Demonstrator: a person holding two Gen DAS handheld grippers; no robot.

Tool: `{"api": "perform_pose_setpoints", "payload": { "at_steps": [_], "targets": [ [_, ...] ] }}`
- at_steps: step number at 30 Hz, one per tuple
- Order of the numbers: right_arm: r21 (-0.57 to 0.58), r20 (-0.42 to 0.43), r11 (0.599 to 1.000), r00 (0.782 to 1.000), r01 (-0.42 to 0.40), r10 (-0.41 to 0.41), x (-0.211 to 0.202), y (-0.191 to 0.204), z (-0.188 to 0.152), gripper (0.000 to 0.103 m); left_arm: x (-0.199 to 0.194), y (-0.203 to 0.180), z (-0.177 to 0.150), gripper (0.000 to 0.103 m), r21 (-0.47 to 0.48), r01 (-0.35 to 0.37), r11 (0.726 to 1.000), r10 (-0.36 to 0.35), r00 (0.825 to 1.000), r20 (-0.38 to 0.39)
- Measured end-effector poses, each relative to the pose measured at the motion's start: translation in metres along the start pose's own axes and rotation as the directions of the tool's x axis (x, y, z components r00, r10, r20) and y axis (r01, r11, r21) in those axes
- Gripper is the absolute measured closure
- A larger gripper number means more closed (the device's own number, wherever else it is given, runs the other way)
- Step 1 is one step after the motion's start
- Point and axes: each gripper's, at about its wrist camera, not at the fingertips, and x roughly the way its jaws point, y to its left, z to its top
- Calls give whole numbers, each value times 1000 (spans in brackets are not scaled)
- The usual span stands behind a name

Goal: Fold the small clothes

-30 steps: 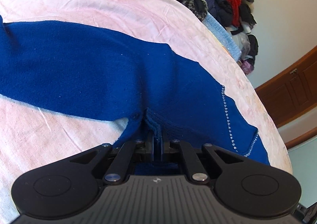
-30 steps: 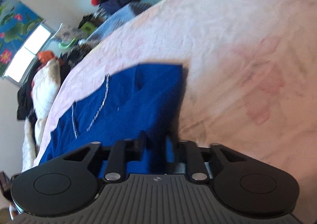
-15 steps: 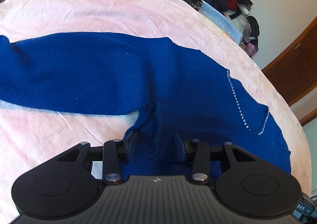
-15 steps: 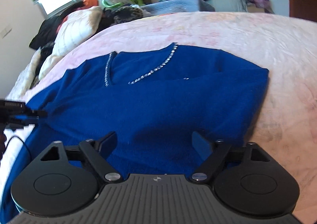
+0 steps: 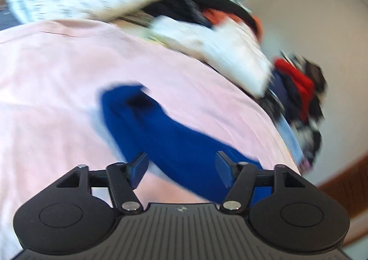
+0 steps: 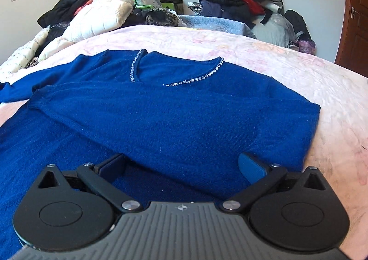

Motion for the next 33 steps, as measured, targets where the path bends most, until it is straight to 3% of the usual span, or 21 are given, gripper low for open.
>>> {"api": "perform_pose_setpoints", "payload": {
  "at_steps": [3,5,7,9,11,13,15,17,19,20,22,23,24,25,26,27,29,30,31,33],
  "targets": [
    [-6,-1,1000,1000,6,-6,1,1,0,3,10,26,26,36,-137,-74,988,74,997,-3],
    [-3,1,1000,1000,4,-4,0,2,0,3,23,36,31,36,-198,-75,977,70,997,-34],
    [-1,2,1000,1000,2,-2,1,2,0,3,36,37,28,36,-207,-92,974,82,995,-54],
    [0,3,1000,1000,2,-2,1,2,0,3,50,30,24,39,-144,-148,978,142,988,-53],
    [3,4,1000,1000,0,0,1,2,0,3,55,23,19,89,-91,-221,971,220,975,-22],
    [6,5,1000,1000,-1,1,1,2,0,3,49,12,17,91,-32,-233,972,234,972,34],
    [6,5,1000,1000,-2,2,1,2,0,3,35,-17,12,91,110,-273,956,256,956,143],
    [9,7,1000,1000,-4,3,0,1,0,3,19,-60,-3,91,307,-298,904,210,934,290],
    [17,10,1000,1000,-9,9,0,0,0,3,4,-111,-33,91,519,-289,804,87,922,378],
    [20,12,1000,1000,-11,11,0,0,0,3,-3,-134,-52,91,611,-249,751,3,927,374],
    [28,16,999,1000,-16,16,-1,-1,0,3,-12,-174,-92,88,766,-103,634,-158,953,259],
    [33,18,999,1000,-19,19,-1,-2,-1,3,-13,-194,-116,74,832,15,555,-222,966,131],
    [38,21,999,1000,-23,22,-1,-2,-1,4,-13,-209,-136,62,860,131,493,-257,966,1],
    [44,24,999,999,-28,27,-1,-4,-1,4,-14,-220,-158,31,871,233,433,-280,953,-116],
    [51,27,998,999,-33,32,-2,-5,-1,4,-15,-228,-178,9,883,278,377,-291,941,-172],
    [61,31,997,999,-40,38,-2,-6,-1,4,-19,-231,-196,7,903,263,338,-303,939,-160],
    [77,39,996,998,-50,47,-3,-9,-2,4,-27,-229,-219,7,930,217,296,-324,939,-116],
    [82,42,995,998,-53,50,-4,-9,-2,4,-28,-226,-223,7,927,228,298,-323,938,-127],
    [85,44,995,998,-56,53,-4,-10,-2,4,-29,-220,-222,7,914,242,324,-320,938,-135],
    [94,48,994,997,-64,59,-4,-11,-2,4,-27,-206,-212,7,870,264,417,-304,942,-141]
  ]
}}
